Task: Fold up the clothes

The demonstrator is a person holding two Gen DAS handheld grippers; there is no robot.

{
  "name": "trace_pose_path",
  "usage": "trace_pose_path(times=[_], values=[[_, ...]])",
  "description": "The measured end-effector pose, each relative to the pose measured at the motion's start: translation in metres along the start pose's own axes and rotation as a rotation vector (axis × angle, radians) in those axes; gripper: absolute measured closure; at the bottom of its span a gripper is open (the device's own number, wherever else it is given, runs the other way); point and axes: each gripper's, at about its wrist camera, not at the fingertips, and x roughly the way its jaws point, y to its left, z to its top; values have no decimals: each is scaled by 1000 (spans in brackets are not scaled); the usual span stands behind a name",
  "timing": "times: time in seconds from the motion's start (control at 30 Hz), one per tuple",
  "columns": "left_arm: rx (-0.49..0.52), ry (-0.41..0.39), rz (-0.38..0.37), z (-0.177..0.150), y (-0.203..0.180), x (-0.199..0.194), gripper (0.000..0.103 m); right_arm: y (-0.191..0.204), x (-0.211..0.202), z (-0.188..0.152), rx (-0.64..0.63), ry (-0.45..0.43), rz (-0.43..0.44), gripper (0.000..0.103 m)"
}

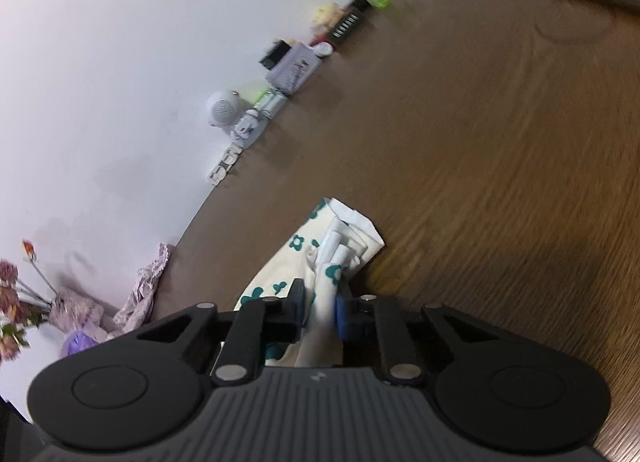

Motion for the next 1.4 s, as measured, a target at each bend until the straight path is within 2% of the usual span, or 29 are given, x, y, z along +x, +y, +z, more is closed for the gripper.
trace_pose_path(times=[0.1,0.17,0.23,0.43,0.73,0.87,1.03,1.4], values=[[-5,27,11,-8,7,-1,58,14,-6,-1,-107,-29,-16,90],[-13,38,0,-11,10,3,63,24,-9,-2,-173,-47,-27,90],[-7,46,-8,-13,9,8,72,34,-12,-3,-236,-65,-38,90],[8,53,-16,-18,5,15,79,58,-22,-7,-378,-93,-42,91],[24,50,4,-21,-2,9,78,93,-25,-17,-582,-138,-43,91],[23,60,1,-20,0,-8,78,102,-27,-19,-671,-114,-55,91],[-24,74,-7,-19,7,-9,77,107,-35,-19,-712,-79,-27,91],[-37,82,-10,-25,9,3,77,93,-57,-38,-813,-91,42,91]])
